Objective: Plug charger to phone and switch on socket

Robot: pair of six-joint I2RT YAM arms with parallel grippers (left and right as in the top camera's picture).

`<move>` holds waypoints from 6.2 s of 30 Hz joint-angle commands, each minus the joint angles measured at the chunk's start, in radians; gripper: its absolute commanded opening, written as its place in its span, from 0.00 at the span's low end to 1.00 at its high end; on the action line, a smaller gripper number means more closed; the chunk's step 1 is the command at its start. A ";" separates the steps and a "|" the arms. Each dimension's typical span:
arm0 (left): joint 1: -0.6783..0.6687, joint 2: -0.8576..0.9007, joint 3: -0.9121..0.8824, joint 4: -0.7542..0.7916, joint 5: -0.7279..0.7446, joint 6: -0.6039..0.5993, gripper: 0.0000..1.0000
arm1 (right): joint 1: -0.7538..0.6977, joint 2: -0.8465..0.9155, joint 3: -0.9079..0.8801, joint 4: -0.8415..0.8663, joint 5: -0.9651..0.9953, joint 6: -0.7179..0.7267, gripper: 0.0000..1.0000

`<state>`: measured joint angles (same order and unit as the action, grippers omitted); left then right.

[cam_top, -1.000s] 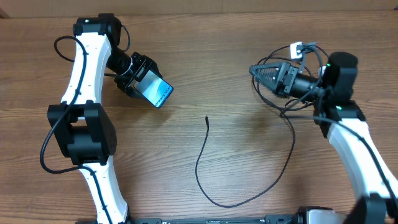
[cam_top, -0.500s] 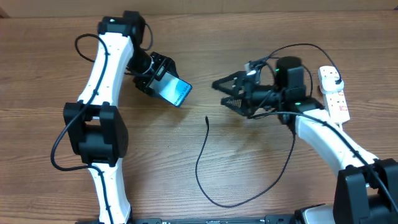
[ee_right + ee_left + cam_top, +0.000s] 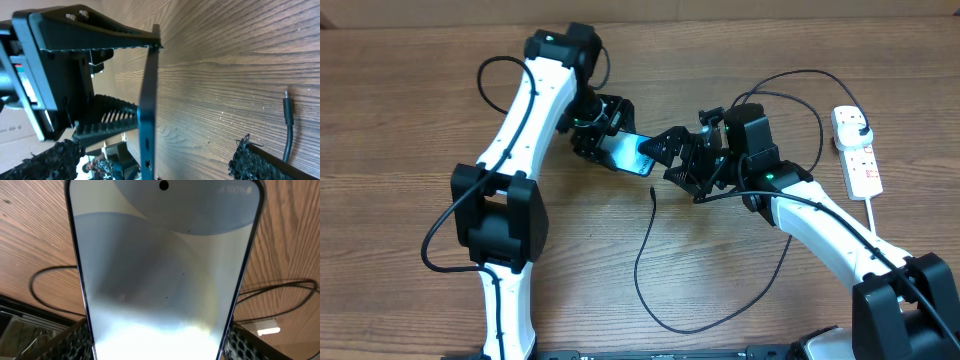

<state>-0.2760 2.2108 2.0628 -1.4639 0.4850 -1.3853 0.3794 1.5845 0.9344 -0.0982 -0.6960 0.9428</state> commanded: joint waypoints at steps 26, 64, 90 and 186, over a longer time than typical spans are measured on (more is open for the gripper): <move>-0.138 -0.008 0.028 0.040 0.052 -0.142 0.04 | 0.007 -0.005 0.015 -0.077 0.157 0.021 0.35; 0.116 -0.079 0.028 -0.042 0.162 0.440 1.00 | -0.106 -0.005 0.015 0.021 0.129 0.412 0.04; -0.009 -0.335 0.026 0.296 -0.106 0.279 1.00 | -0.112 -0.005 0.015 0.509 0.022 1.072 0.04; -0.107 -0.404 -0.414 0.763 -0.126 -0.103 0.28 | -0.103 -0.005 0.015 0.471 -0.069 1.174 0.04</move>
<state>-0.3737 1.8324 1.6535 -0.6952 0.3683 -1.4918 0.2749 1.5867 0.9337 0.3508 -0.7364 2.0235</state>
